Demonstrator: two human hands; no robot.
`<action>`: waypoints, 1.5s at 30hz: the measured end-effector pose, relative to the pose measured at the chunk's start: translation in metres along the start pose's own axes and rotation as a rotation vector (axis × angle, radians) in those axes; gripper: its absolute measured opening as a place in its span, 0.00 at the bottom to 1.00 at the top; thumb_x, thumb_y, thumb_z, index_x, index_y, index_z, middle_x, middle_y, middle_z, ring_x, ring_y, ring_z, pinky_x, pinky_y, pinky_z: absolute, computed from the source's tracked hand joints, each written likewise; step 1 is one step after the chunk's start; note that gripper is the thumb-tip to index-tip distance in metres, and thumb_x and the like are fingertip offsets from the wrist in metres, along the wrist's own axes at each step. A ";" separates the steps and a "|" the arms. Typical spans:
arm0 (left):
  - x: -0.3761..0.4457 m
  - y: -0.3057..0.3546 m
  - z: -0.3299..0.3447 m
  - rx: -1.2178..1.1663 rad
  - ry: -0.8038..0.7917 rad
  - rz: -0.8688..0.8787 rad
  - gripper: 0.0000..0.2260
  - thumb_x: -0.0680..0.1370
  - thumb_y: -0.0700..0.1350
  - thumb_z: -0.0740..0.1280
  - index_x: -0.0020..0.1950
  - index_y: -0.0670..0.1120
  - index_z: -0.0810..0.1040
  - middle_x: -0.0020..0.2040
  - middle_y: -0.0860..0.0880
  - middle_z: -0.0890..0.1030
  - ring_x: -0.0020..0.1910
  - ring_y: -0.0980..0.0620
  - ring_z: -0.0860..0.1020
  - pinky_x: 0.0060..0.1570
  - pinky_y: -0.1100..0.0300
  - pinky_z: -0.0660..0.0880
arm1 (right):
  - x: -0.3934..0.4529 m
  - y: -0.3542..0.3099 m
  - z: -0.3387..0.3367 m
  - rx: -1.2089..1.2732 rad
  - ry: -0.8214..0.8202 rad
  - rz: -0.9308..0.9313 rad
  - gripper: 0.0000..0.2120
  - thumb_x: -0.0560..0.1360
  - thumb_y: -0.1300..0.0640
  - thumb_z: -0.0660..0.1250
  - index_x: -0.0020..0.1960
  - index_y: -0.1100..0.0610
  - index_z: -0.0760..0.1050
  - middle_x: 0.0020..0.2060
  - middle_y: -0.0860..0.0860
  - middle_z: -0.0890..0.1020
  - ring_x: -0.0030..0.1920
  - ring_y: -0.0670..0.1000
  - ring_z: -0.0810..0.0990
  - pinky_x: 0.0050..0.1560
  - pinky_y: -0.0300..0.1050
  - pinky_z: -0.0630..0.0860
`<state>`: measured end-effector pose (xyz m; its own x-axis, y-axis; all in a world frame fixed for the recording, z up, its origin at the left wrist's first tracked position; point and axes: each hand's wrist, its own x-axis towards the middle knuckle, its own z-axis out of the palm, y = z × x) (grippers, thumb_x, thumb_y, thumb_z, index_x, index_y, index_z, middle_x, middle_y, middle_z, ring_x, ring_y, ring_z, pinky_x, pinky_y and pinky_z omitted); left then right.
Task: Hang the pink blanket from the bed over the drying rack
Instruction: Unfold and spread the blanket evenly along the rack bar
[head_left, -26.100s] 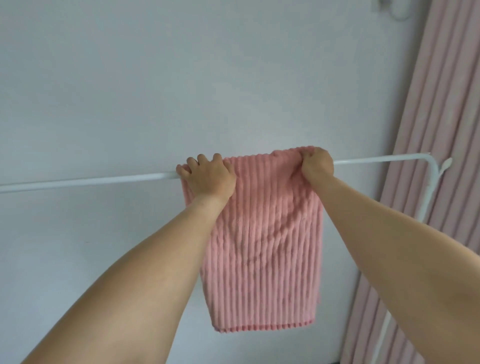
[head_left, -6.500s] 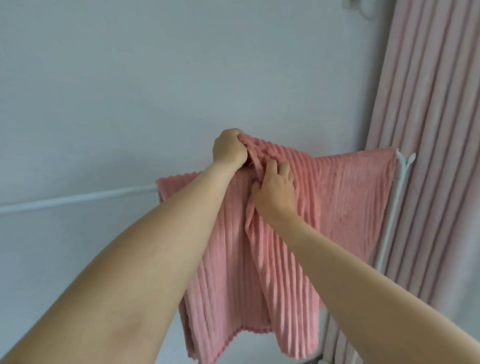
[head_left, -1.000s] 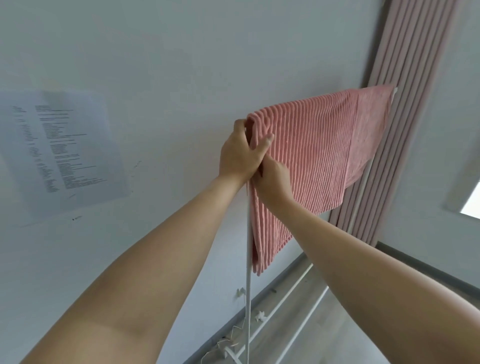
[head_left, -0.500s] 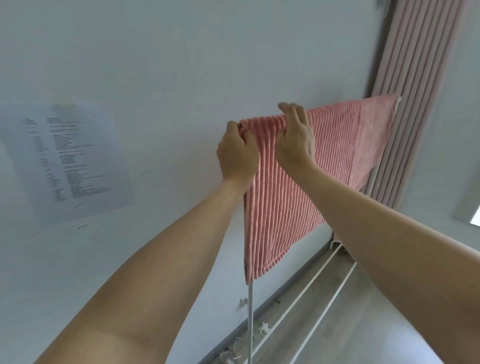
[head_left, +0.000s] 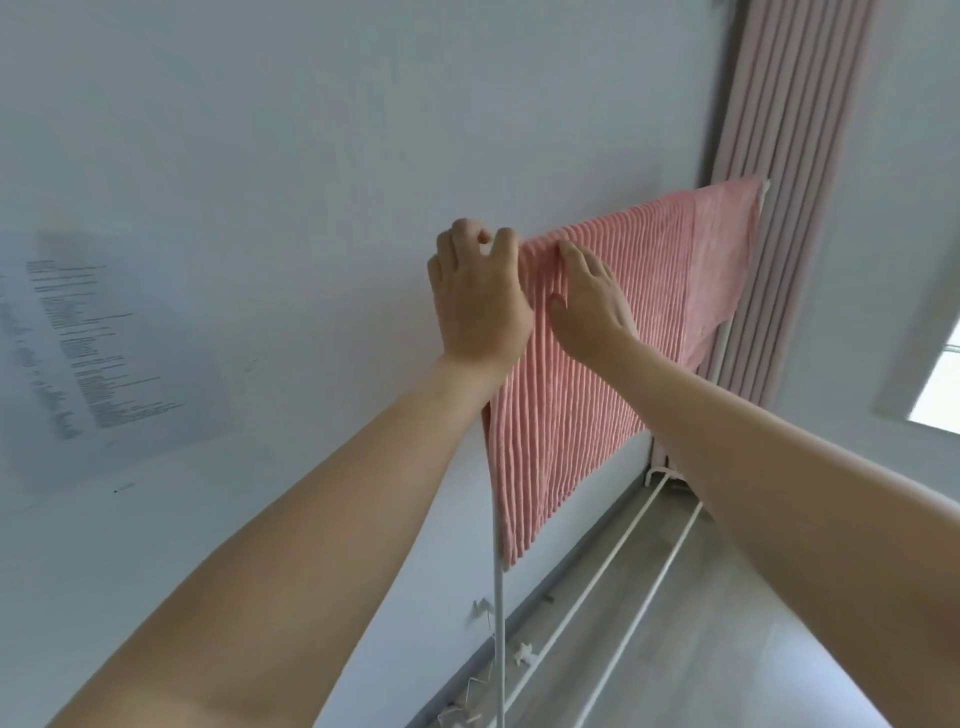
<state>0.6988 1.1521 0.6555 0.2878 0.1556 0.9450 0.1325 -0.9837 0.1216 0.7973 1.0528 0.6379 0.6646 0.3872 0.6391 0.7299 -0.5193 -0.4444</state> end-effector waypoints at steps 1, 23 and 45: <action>-0.001 0.008 0.002 0.053 -0.038 0.129 0.13 0.71 0.36 0.60 0.50 0.43 0.80 0.52 0.42 0.77 0.55 0.40 0.74 0.60 0.49 0.69 | -0.003 0.008 -0.001 0.002 -0.005 0.039 0.31 0.77 0.61 0.61 0.79 0.55 0.56 0.77 0.52 0.62 0.76 0.53 0.61 0.75 0.53 0.62; -0.120 0.268 0.299 -0.033 -1.020 -0.216 0.18 0.80 0.49 0.59 0.64 0.38 0.74 0.62 0.38 0.76 0.60 0.38 0.76 0.56 0.48 0.73 | -0.064 0.413 -0.097 -0.236 -0.168 0.613 0.18 0.78 0.56 0.59 0.67 0.58 0.67 0.65 0.57 0.72 0.64 0.59 0.70 0.63 0.56 0.72; 0.030 0.377 0.784 -0.104 -0.896 -0.273 0.13 0.78 0.44 0.62 0.60 0.39 0.73 0.59 0.38 0.76 0.59 0.37 0.74 0.55 0.47 0.71 | 0.271 0.785 -0.039 -0.232 -0.238 0.537 0.16 0.80 0.53 0.58 0.64 0.60 0.67 0.60 0.57 0.75 0.63 0.60 0.72 0.56 0.52 0.71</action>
<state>1.5014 0.8565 0.4919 0.8872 0.3509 0.2997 0.2302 -0.8994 0.3716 1.5442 0.7202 0.4872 0.9656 0.1717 0.1953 0.2486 -0.8297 -0.4998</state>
